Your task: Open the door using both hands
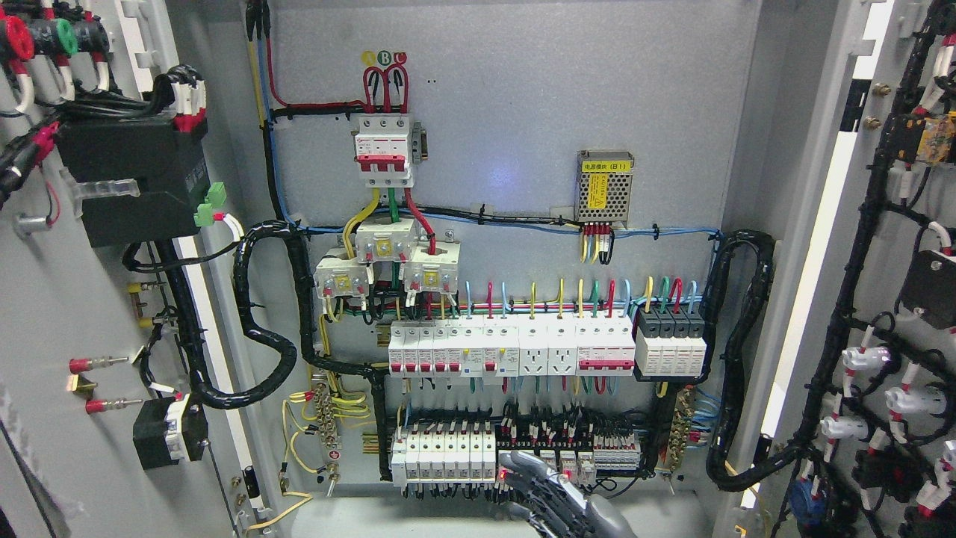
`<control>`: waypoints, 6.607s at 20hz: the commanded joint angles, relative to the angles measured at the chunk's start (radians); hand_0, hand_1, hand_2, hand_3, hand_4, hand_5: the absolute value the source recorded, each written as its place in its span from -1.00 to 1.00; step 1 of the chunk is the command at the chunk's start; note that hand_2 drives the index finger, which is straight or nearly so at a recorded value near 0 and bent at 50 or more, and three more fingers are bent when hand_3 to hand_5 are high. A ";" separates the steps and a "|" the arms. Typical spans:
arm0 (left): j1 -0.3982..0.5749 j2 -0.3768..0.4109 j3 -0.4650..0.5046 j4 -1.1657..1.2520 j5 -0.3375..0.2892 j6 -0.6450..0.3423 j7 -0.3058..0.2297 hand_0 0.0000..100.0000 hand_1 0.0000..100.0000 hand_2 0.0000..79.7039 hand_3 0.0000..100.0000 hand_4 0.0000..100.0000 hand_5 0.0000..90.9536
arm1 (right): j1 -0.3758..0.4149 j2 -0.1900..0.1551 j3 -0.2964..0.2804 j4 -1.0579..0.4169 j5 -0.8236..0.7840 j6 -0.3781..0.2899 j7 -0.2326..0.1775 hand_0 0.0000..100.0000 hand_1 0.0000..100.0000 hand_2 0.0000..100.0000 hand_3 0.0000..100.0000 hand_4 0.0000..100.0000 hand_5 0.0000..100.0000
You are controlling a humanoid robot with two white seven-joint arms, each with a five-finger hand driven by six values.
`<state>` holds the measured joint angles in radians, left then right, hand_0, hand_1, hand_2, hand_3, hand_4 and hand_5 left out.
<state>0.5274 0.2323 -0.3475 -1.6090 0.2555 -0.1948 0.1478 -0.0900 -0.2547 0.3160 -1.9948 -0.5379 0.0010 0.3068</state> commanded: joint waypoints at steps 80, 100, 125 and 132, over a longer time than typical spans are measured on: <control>-0.152 0.078 0.297 -0.447 0.103 -0.402 0.001 -1.00 -1.00 -1.00 -1.00 -1.00 -1.00 | 0.447 -0.009 -0.626 -0.075 -0.117 -0.487 -0.003 -0.62 -1.00 -1.00 -1.00 -1.00 -1.00; -0.119 0.122 0.515 -0.421 0.241 -0.391 0.002 -1.00 -1.00 -1.00 -1.00 -1.00 -1.00 | 0.473 0.022 -0.664 -0.073 -0.172 -0.493 0.002 -0.62 -1.00 -1.00 -1.00 -1.00 -1.00; -0.145 0.232 0.642 -0.204 0.475 -0.302 0.001 -1.00 -1.00 -1.00 -1.00 -1.00 -1.00 | 0.530 0.022 -0.729 -0.070 -0.264 -0.492 0.000 -0.62 -1.00 -1.00 -1.00 -1.00 -1.00; -0.179 0.246 0.645 -0.149 0.507 -0.262 0.001 -1.00 -1.00 -1.00 -1.00 -1.00 -1.00 | 0.530 0.012 -0.715 -0.073 -0.264 -0.492 0.002 -0.62 -1.00 -1.00 -1.00 -1.00 -1.00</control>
<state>0.3723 0.4473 0.2653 -1.8415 0.7328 -0.4713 0.1488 0.4370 -0.2363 -0.4002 -2.0668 -0.8013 -0.4904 0.3033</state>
